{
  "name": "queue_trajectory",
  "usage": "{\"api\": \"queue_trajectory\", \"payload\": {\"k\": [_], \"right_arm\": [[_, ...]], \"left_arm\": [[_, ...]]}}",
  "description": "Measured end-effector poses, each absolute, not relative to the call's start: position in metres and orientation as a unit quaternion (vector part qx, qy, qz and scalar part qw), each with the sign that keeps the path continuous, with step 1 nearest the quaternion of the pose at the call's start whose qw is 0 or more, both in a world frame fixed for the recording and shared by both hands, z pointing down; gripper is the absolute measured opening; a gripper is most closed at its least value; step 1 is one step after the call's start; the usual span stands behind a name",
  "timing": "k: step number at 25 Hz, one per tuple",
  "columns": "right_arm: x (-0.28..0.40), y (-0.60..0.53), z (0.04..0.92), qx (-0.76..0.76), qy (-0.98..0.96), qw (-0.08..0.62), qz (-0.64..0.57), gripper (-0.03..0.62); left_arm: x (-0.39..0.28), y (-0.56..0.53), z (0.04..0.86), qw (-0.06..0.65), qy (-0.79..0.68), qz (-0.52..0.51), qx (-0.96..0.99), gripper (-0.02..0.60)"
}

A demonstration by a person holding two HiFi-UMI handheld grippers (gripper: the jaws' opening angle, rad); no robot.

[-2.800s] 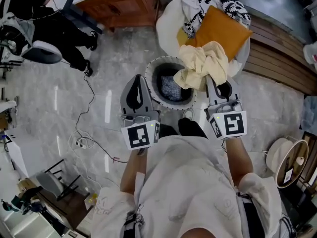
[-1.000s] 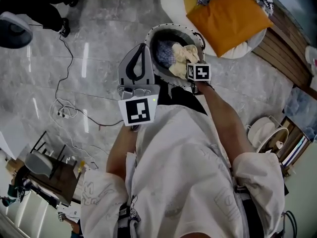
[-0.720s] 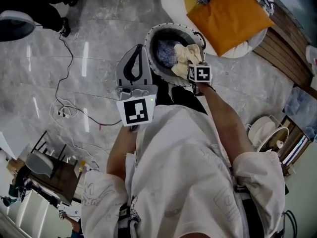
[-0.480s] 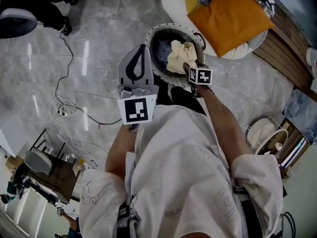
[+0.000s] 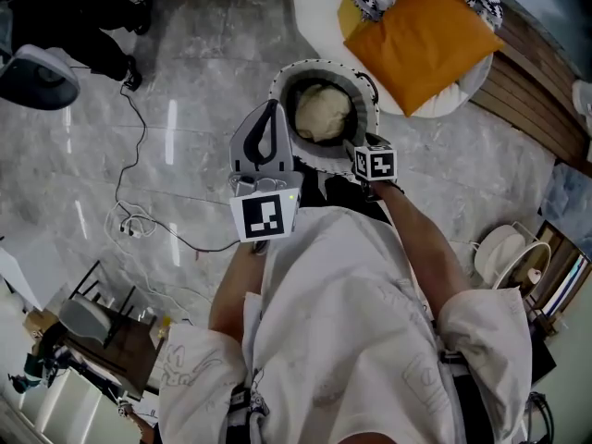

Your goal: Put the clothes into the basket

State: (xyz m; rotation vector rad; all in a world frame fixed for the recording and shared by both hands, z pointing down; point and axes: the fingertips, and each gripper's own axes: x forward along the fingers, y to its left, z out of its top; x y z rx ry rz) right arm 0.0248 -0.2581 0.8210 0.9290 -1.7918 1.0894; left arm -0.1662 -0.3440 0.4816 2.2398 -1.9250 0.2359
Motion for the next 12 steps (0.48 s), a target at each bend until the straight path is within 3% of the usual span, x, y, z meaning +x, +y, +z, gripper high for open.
{"api": "queue_trajectory", "payload": {"k": [12], "right_arm": [[0.057,-0.258,0.723,0.390,-0.786,0.281,0.390,0.259]], "left_arm": [[-0.104,-0.304,0.458,0.062,-0.633,0.060,0.769,0.002]]}}
